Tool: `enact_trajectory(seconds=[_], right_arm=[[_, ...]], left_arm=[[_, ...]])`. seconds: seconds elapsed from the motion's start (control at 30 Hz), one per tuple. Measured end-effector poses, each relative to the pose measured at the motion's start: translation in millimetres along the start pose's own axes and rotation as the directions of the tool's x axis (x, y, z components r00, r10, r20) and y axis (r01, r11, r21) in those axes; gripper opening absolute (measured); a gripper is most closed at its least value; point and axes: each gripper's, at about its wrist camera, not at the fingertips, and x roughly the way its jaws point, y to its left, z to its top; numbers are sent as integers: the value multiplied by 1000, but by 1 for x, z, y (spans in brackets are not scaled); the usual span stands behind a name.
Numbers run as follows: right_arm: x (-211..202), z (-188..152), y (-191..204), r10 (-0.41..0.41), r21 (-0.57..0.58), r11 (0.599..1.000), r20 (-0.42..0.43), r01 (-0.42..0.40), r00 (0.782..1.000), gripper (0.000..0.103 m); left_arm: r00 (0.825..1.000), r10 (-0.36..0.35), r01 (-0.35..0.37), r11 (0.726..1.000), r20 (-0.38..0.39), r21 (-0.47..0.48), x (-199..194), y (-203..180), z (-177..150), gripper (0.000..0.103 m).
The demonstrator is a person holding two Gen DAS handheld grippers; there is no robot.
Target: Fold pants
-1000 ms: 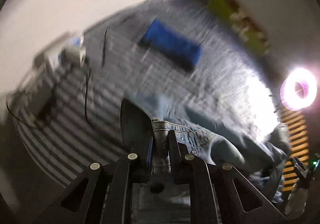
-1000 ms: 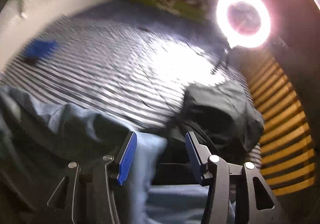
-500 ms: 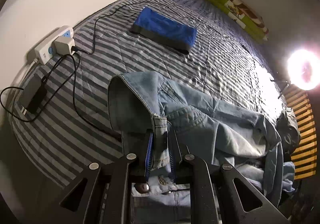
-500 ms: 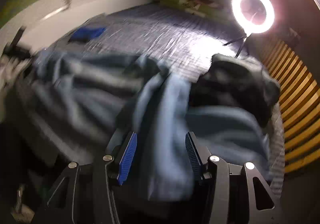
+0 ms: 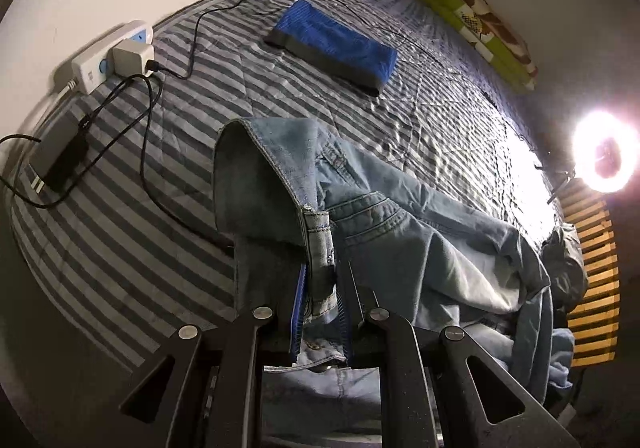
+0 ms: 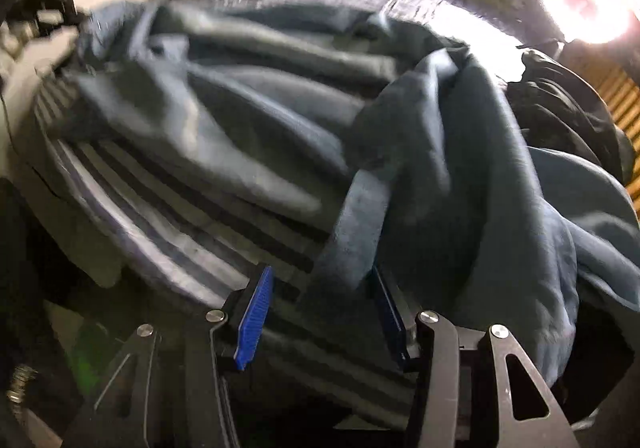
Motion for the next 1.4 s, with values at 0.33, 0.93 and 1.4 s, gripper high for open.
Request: enact_trajectory(seconds=[0.33,0.93,1.4], right_arm=[[-81,23,-96,-91,111,991,110,79,990,9],[-112,177,-380,-584,471,716,-2,516,812,10],[-5,241,-171,-115,-5,993,228,120,967,53]], left_arm=[[999,50,-50,997,5,59,0,6,7,20],[993,113,-116,989,39,92,3,19,47,52],[998,59,-60,998,-20,-29,83,45,80,72]])
